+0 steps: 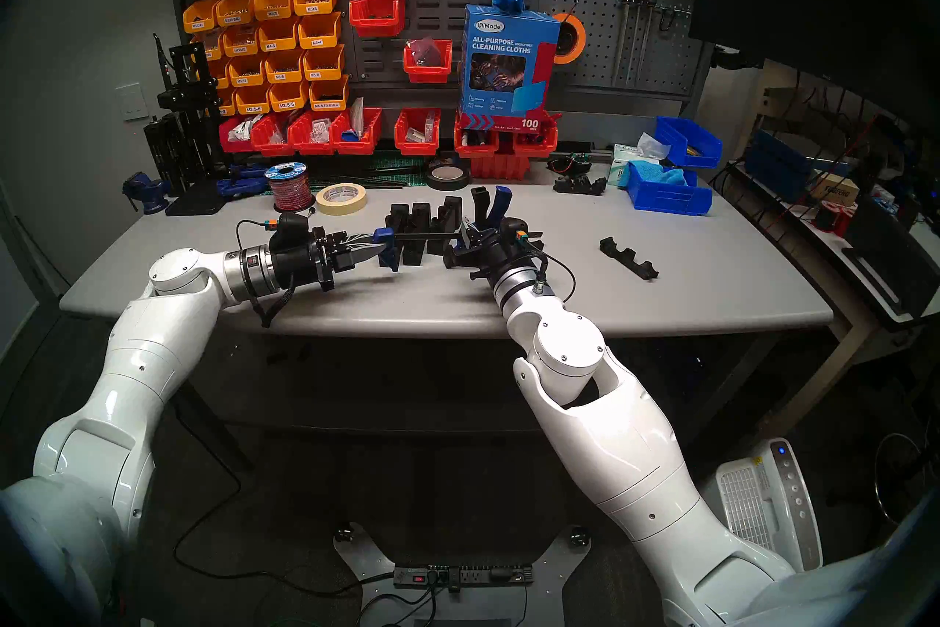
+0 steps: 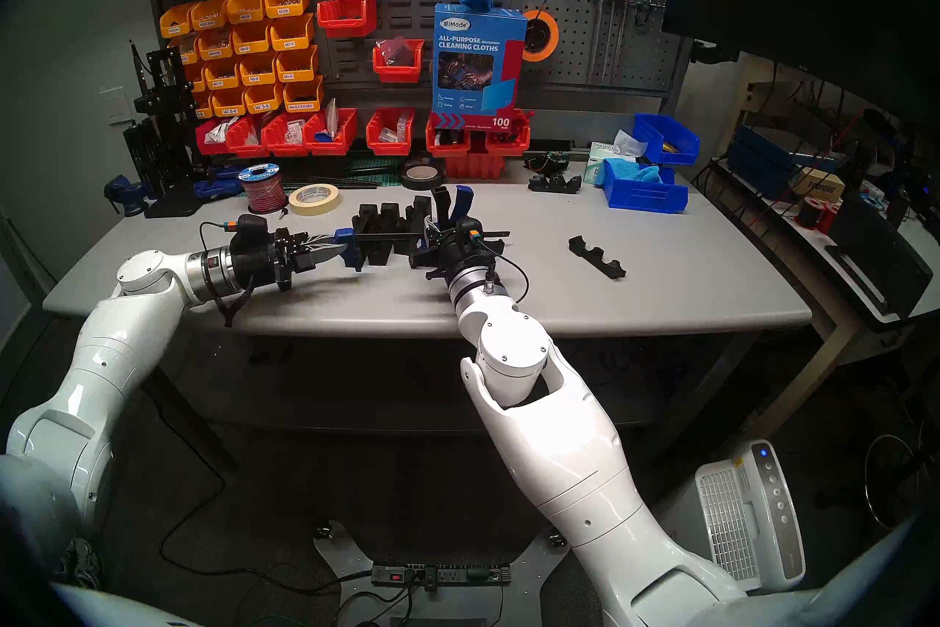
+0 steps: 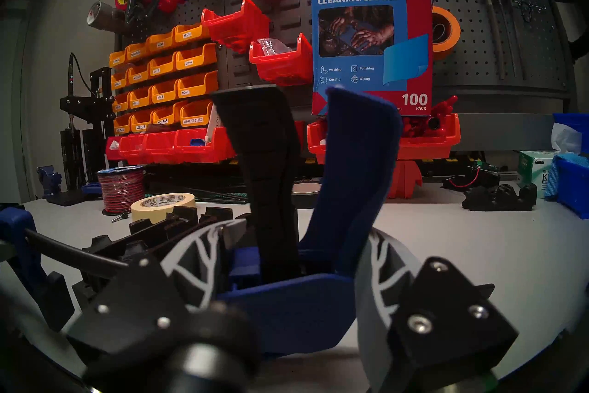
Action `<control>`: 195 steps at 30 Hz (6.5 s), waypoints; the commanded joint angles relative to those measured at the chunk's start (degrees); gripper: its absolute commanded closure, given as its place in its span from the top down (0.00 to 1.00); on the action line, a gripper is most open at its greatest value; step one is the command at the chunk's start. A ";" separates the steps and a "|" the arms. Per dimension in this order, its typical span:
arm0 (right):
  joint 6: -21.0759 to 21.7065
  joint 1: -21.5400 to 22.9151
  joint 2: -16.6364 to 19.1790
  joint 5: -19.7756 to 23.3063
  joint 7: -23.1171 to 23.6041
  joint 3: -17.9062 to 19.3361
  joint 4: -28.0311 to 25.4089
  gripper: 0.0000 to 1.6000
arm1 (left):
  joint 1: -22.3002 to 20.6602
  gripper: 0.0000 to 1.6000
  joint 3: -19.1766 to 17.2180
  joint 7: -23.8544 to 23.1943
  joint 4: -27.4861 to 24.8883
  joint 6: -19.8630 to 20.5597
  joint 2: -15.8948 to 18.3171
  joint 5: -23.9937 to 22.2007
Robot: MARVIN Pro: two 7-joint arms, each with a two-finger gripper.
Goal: Clamp the two 3D printed pieces together with the clamp
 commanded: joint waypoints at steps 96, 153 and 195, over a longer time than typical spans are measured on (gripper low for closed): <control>0.21 3.26 1.98 1.62 1.09 2.84 -3.58 0.00 | -6.70 0.00 -2.62 1.95 3.66 -1.05 0.69 -0.36; 0.80 6.91 1.19 1.07 1.95 3.07 -4.89 0.00 | -13.41 0.00 -1.76 2.49 7.82 -3.06 1.30 2.12; 1.55 8.39 0.57 0.62 3.02 3.57 -2.61 0.00 | -22.96 0.00 2.30 0.98 23.63 -9.21 -1.54 7.97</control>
